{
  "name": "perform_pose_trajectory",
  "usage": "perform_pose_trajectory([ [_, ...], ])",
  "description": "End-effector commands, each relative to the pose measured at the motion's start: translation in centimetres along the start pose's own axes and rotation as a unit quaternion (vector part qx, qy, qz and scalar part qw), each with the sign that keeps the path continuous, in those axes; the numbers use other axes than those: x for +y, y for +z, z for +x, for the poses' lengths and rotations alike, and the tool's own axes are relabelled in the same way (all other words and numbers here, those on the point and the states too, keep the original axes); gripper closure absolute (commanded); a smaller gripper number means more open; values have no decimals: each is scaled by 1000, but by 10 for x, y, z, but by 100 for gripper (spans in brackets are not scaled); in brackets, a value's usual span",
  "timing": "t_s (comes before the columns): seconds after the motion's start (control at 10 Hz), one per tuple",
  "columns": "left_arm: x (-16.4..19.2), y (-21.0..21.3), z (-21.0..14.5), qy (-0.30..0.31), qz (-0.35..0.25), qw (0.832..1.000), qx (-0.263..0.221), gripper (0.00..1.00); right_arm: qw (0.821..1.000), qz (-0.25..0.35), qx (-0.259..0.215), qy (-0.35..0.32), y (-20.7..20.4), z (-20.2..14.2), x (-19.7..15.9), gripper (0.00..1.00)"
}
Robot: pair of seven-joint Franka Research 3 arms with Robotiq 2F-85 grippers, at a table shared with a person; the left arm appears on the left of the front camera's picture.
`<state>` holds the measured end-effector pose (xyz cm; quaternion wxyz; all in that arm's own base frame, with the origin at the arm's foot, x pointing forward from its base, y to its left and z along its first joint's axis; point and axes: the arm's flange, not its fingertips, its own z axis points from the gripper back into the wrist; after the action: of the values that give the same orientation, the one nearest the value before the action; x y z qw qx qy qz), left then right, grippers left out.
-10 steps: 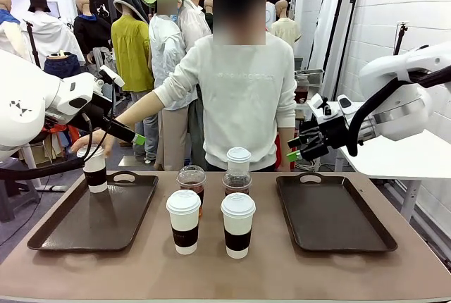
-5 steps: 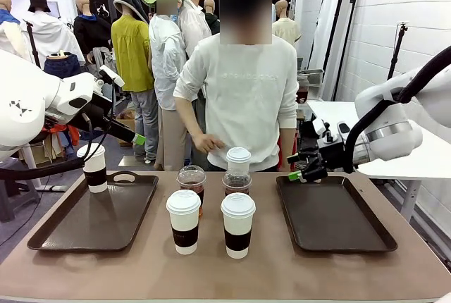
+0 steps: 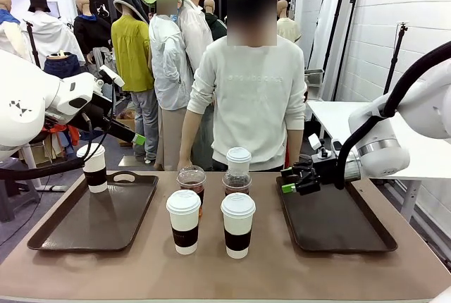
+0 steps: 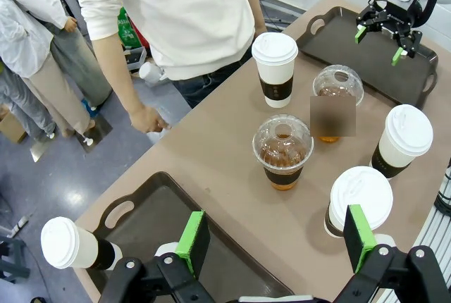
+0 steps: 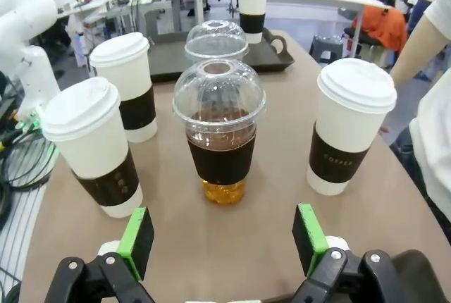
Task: Distribute the coffee onto the tray.
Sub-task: Pick up one iced Americano and place it on the right Handle tray.
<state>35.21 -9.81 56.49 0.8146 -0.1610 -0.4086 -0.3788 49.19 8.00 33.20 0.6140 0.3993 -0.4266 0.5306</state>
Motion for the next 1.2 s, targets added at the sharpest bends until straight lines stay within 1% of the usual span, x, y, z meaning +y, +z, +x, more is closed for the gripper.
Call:
perform_pose_trajectory([
  [0.0,1,0,-1,-5,-3,1000,-1,0,1000,-15,-17,4,-4,-1,-3,0],
  [0.1,1,0,-1,-5,-3,1000,-1,0,1000,0,0,0,0,0,0,0],
  [0.4,1,0,-1,-5,-3,1000,-1,0,1000,-3,-4,-3,-1,-2,-1,0],
  [0.6,1,0,-1,-5,-3,1000,-1,0,998,-31,-33,45,-25,-6,6,0],
  [0.8,1,0,-1,-5,-3,1000,-1,0,997,-35,-50,44,-42,-15,12,0],
  [0.9,1,0,-1,-5,-3,1000,-1,0,998,-24,-51,38,-50,-20,17,0],
  [1.1,1,0,-1,-5,-3,1000,-1,0,998,-22,-48,37,-60,-27,20,0],
])
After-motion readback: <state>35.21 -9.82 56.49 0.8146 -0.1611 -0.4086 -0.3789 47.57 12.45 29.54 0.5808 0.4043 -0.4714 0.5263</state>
